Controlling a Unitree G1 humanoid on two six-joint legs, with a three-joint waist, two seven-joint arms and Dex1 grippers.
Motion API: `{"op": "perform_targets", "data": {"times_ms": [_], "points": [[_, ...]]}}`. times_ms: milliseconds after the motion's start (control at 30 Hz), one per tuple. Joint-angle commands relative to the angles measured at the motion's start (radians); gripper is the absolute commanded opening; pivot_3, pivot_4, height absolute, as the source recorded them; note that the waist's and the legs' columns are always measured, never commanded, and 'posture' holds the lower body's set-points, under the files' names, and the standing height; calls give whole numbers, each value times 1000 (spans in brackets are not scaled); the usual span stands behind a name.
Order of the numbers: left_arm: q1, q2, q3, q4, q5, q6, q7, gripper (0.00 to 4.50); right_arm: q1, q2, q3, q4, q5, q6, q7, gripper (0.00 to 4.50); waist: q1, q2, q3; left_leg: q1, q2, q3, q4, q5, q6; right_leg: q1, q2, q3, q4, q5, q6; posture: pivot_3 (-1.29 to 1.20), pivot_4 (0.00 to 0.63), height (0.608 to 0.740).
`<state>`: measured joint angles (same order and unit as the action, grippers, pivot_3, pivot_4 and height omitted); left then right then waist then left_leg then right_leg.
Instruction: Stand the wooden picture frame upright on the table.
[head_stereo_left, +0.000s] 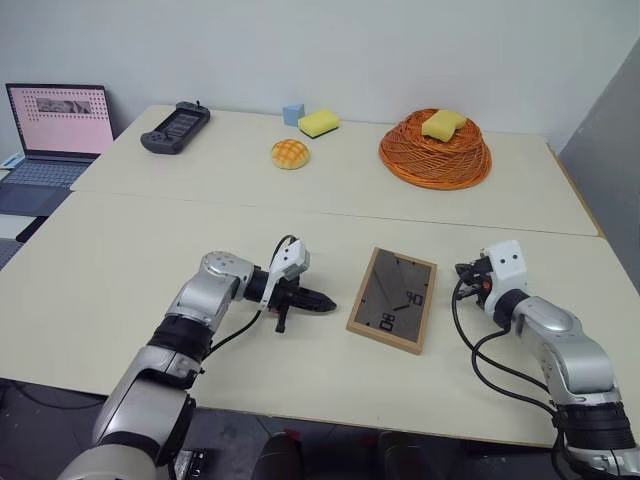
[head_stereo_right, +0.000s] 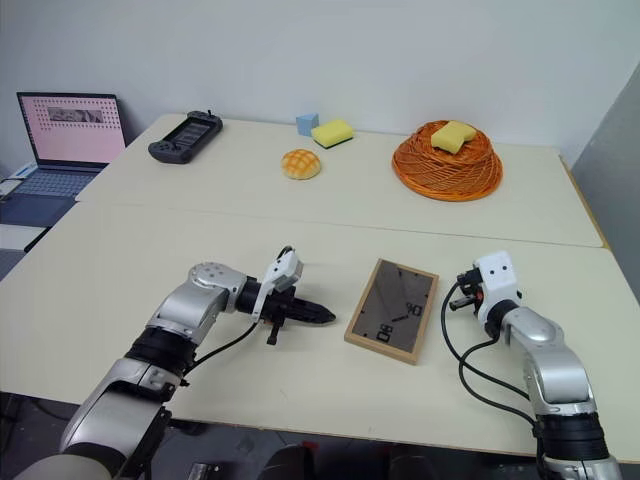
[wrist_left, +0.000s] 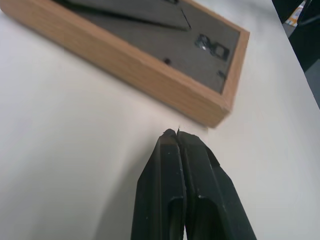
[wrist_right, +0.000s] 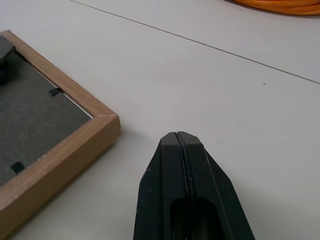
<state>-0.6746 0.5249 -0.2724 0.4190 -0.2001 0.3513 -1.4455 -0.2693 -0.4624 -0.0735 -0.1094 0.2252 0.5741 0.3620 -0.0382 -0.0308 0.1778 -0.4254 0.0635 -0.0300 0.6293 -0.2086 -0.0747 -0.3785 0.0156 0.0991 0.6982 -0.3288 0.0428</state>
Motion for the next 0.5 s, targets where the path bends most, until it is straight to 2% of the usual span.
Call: {"op": "perform_targets", "data": {"times_ms": [33, 267, 500], "points": [[-6, -19, 20, -58, -21, 41, 37, 20, -36, 9, -1, -14, 2, -11, 8, 0, 3, 0, 0, 0, 0, 0, 0, 0, 0, 0, 0, 0, 0, 0, 0, 0, 150, 740], [-7, -48, 16, -84, -21, 60, 69, 20, 1, -3, 11, -118, 7, 68, 20, 0, 6, 0, 0, -1, 0, -1, 0, 0, 0, -1, 0, 0, 0, 0, 0, 0, 150, 740], [-19, -54, 24, -82, -25, 66, 71, 20, 71, -11, -30, -177, 18, 103, 15, 0, 6, 0, 0, -1, 0, -1, 0, 0, 0, -1, 0, -1, 0, 0, 0, 0, 150, 740]]}}
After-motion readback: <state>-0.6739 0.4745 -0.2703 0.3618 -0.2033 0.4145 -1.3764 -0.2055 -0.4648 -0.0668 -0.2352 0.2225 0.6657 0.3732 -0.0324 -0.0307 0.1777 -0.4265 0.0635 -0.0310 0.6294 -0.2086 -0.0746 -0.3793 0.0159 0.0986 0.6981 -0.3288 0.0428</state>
